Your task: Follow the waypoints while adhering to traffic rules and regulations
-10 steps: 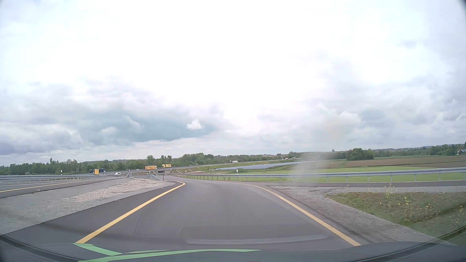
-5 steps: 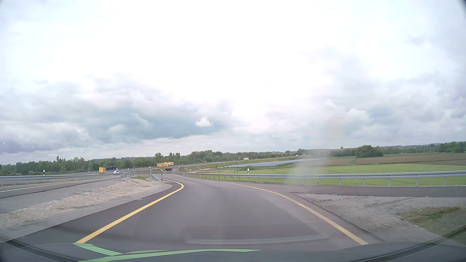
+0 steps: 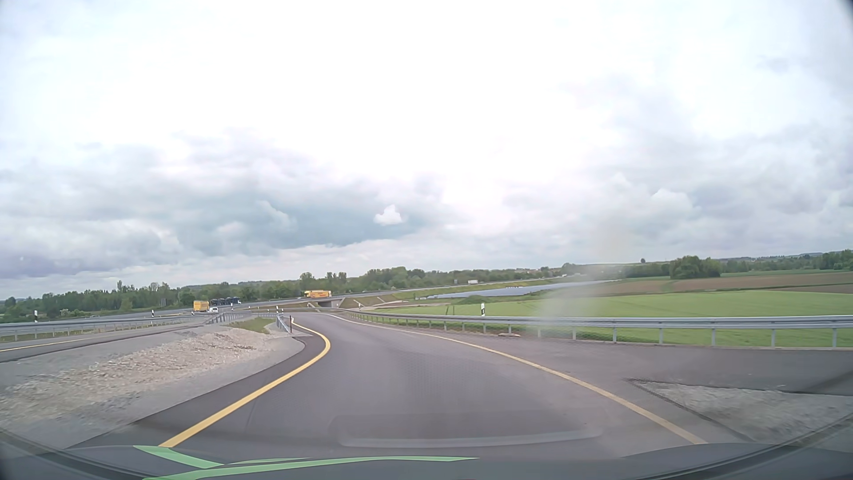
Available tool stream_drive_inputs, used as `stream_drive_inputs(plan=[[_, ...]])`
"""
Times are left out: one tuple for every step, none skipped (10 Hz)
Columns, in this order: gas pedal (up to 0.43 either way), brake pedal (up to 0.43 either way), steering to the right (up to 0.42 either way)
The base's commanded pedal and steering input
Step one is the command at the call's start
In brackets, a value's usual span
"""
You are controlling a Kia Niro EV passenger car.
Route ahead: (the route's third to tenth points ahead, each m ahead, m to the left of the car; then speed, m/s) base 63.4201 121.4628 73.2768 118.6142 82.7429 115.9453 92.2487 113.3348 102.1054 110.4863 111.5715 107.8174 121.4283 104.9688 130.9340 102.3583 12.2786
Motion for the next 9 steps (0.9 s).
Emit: stream_drive_inputs(plan=[[0.248, 0.0, -0.038], [0.24, 0.0, -0.038], [0.228, 0.0, -0.039], [0.22, 0.0, -0.04], [0.197, 0.0, -0.043], [0.189, 0.0, -0.045], [0.189, 0.0, -0.047], [0.177, 0.0, -0.049], [0.169, 0.0, -0.052]])
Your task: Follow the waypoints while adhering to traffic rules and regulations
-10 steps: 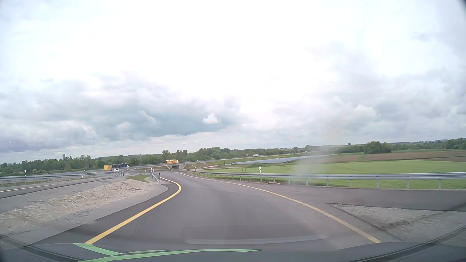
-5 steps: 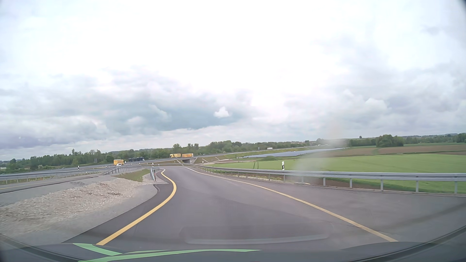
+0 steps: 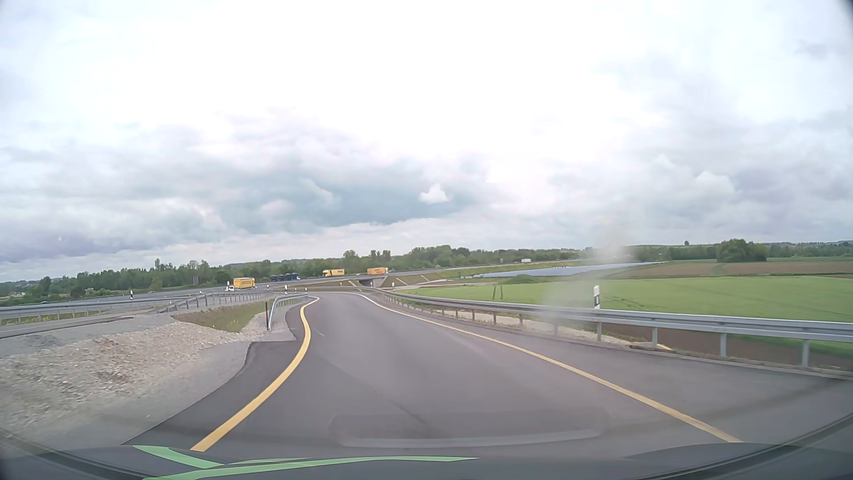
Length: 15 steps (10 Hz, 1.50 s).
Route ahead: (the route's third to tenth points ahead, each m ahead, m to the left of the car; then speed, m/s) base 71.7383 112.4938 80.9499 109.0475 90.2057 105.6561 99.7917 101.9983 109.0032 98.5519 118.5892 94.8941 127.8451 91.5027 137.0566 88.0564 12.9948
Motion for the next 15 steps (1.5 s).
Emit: stream_drive_inputs(plan=[[0.169, 0.0, -0.054], [0.169, 0.0, -0.056], [0.169, 0.0, -0.056], [0.157, 0.0, -0.055], [0.157, 0.0, -0.055], [0.157, 0.0, -0.054], [0.157, 0.0, -0.053], [0.157, 0.0, -0.051], [0.157, 0.0, -0.044], [0.157, 0.0, -0.037], [0.157, 0.0, -0.029], [0.157, 0.0, -0.027], [0.157, 0.0, -0.027], [0.157, 0.0, -0.026], [0.157, 0.0, -0.025]])
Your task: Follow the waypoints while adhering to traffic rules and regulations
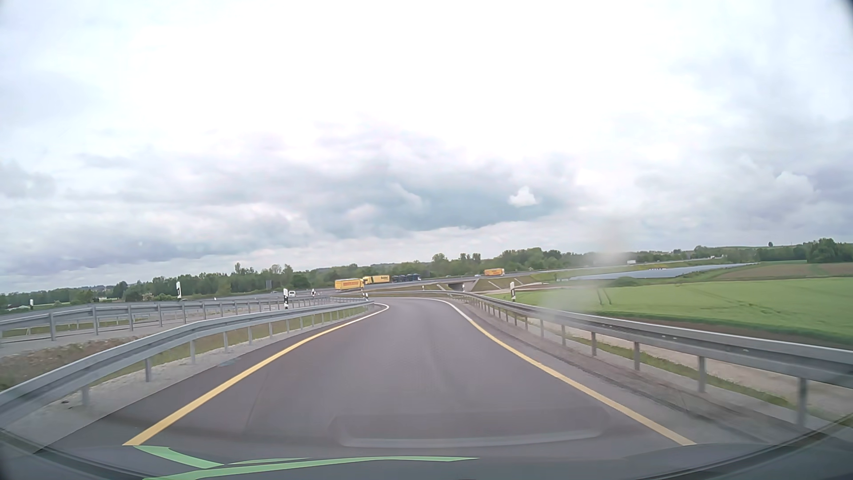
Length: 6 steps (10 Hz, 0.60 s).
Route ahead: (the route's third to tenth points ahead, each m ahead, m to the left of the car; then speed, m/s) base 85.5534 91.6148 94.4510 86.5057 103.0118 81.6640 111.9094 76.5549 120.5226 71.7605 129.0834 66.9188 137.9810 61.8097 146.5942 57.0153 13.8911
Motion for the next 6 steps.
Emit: stream_drive_inputs(plan=[[0.169, 0.0, -0.02], [0.169, 0.0, -0.016], [0.169, 0.0, -0.011], [0.169, 0.0, -0.008], [0.169, 0.0, -0.006], [0.169, 0.0, -0.004]])
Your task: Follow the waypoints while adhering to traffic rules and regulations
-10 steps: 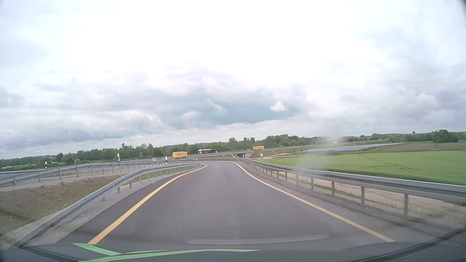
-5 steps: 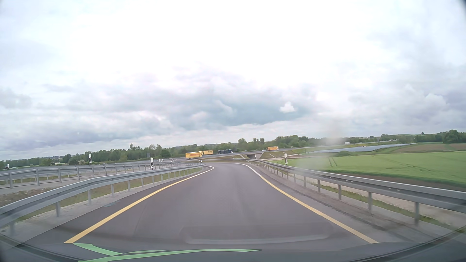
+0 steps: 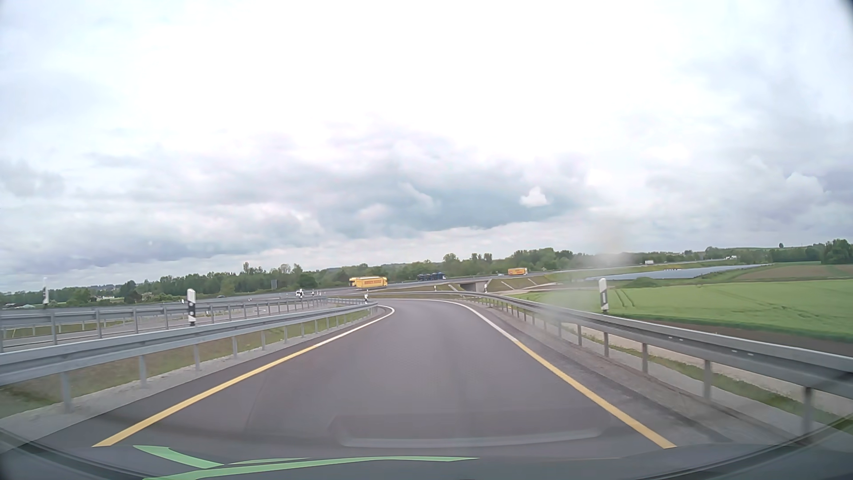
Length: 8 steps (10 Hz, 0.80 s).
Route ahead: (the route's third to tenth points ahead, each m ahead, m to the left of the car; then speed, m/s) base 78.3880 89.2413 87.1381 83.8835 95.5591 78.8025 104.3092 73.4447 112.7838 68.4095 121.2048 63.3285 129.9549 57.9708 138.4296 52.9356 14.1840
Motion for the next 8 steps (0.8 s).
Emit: stream_drive_inputs(plan=[[0.169, 0.0, 0.001], [0.169, 0.0, 0.002], [0.157, 0.0, 0.002], [0.157, 0.0, 0.002], [0.157, 0.0, 0.003], [0.157, 0.0, 0.003], [0.157, 0.0, 0.003], [0.15, 0.0, 0.003]])
